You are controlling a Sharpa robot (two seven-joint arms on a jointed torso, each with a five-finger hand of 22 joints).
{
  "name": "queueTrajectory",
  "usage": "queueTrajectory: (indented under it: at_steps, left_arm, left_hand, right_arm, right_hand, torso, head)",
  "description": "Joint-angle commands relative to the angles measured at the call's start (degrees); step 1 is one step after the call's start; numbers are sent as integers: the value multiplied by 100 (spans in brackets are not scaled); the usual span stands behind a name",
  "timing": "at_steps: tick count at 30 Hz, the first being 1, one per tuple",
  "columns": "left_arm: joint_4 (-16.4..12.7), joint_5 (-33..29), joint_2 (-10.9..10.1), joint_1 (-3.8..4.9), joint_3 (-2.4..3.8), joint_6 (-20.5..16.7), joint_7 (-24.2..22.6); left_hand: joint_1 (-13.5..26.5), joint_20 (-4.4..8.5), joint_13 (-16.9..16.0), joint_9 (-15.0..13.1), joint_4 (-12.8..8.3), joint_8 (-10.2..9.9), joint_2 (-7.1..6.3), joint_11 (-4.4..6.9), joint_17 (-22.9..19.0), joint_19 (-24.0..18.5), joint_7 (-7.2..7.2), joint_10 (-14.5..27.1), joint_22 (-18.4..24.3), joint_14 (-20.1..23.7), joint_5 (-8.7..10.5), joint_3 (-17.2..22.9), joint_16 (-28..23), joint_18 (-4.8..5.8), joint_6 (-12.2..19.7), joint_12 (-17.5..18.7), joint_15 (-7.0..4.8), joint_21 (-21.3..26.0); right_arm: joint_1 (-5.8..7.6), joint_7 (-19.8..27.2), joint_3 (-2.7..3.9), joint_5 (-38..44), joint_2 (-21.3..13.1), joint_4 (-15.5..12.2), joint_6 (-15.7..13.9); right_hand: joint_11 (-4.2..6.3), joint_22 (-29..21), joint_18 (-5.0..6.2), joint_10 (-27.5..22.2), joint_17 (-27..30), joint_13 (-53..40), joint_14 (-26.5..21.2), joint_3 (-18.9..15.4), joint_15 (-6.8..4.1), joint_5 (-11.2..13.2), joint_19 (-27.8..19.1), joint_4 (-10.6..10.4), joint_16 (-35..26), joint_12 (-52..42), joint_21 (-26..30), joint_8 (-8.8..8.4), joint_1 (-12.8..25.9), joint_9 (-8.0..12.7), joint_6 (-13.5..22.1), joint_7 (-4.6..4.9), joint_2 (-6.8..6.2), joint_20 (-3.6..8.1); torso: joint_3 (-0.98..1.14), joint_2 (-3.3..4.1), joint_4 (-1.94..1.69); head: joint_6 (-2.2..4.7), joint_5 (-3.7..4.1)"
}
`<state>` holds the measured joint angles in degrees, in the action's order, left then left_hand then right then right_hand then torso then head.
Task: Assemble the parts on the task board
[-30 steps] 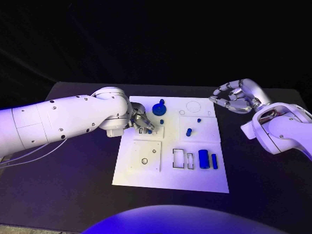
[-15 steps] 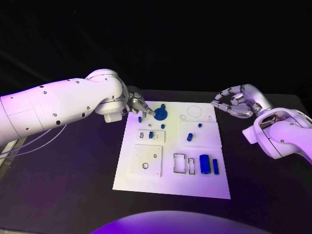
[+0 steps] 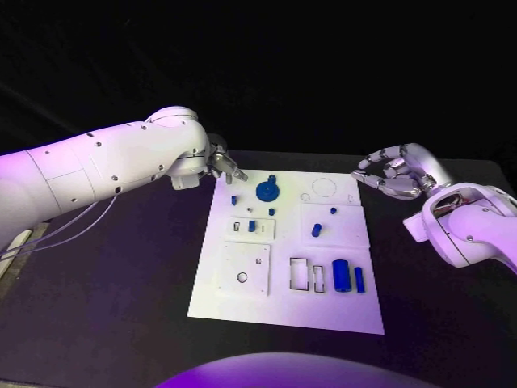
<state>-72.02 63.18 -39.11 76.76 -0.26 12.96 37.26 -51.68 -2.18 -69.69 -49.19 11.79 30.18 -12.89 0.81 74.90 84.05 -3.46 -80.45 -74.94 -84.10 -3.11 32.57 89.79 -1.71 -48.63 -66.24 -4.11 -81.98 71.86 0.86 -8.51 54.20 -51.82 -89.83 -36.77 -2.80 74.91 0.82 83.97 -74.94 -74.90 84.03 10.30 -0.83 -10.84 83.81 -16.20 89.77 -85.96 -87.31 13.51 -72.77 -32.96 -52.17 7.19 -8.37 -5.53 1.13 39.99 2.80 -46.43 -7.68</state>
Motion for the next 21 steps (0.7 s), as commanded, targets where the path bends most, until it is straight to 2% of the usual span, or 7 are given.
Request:
queueTrajectory:
  at_steps: [1, 8, 16, 21]
  left_arm:
    - [153, 167, 77, 5, -45, 444, -166]
    - [366, 55, 194, -31, -148, 657, -213]
    - [467, -76, 256, -89, -201, 773, -244]
    - [451, -102, 247, -106, -211, 771, -236]
  left_hand:
    - [-72, -41, -2, 14, 26, -27, 5, -28, 1510, 11, -3, 9, -1070, -590, 36, -20, 21, -41, 38, -21, 41, 25]
    - [-96, -51, -9, 52, 66, -52, 29, -36, 1510, 6, -9, 14, -1069, -590, 36, -52, 21, -43, 8, -30, 51, 35]
    - [-98, -57, 0, 71, 96, -63, 36, -40, 1510, 6, -12, 22, -1071, -590, 36, -84, 21, -43, -11, -21, 55, 36]
    - [-104, -59, 0, 79, 105, -66, 47, -40, 1510, 8, -12, 23, -1073, -590, 36, -90, 21, -42, -20, -23, 57, 33]
  right_arm:
    - [-3, 38, 1, 21, 10, -3, 18]
    - [-3, 43, 1, 21, 19, 3, 28]
    - [-3, 49, 1, 21, 29, 10, 27]
    - [-3, 49, 1, 20, 29, 14, 28]
  right_hand:
    - [19, 1410, -8, 286, -1506, -1160, 597, -12, -29, 18, 453, -26, 23, 17, 32, 12, 67, -5, 45, -13, -6, 39]
    - [19, 1410, -8, 286, -1506, -1160, 597, -12, -29, 18, 453, -26, 23, 17, 32, 12, 67, -5, 45, -13, -6, 39]
    - [19, 1410, -8, 286, -1506, -1160, 597, -12, -29, 18, 453, -26, 23, 17, 32, 12, 67, -5, 45, -13, -6, 39]
    - [19, 1409, -7, 286, -1506, -1160, 597, -10, -29, 10, 451, -22, 23, 17, 36, 13, 67, -15, 48, -14, -1, 39]
  torso:
    - [-6, 6, 12]
    - [-15, 11, 11]
    - [-8, 8, 9]
    - [-8, 6, 1]
  head:
    - [-3, -20]
    - [-28, -12]
    - [-33, -1]
    - [-38, 2]
